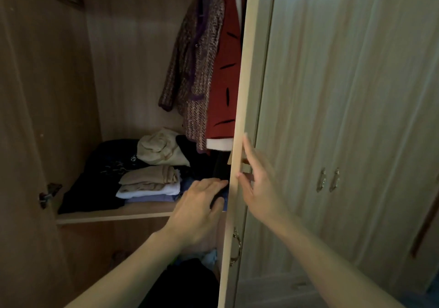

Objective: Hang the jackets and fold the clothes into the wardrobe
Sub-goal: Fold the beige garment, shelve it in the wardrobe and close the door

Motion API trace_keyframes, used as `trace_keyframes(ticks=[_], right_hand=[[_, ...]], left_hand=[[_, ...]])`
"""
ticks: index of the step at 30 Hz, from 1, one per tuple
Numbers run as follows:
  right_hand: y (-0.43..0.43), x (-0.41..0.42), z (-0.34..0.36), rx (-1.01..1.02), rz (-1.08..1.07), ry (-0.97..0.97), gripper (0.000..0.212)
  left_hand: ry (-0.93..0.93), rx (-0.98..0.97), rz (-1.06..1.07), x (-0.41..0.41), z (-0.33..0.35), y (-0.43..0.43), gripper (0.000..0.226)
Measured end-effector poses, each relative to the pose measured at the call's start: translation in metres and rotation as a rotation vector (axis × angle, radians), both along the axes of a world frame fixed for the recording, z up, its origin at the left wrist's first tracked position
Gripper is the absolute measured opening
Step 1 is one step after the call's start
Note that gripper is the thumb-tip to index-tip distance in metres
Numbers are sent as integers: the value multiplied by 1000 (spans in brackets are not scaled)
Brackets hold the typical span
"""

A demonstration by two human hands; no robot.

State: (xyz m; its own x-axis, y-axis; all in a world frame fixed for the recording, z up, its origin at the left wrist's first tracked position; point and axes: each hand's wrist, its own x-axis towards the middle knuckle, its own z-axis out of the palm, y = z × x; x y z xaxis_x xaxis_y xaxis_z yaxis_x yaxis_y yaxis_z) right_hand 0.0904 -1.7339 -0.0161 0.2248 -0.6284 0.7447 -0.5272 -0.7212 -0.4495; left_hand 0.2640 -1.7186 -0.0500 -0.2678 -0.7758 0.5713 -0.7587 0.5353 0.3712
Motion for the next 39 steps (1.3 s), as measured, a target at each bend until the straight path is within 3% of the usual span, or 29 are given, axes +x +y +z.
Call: trace_keyframes(ticks=[12, 24, 30, 39], right_hand=[[-46, 105, 10, -49, -157, 172, 95], [-106, 154, 28, 50, -197, 153, 121], [-136, 166, 25, -1, -175, 153, 122], [-169, 188, 23, -68, -233, 199, 120]], left_hand=[[26, -48, -25, 102, -3, -48, 35], [-33, -122, 24, 152, -7, -100, 22], [-81, -76, 121, 168, -6, -122, 56], [-139, 6, 198, 185, -10, -145, 77]])
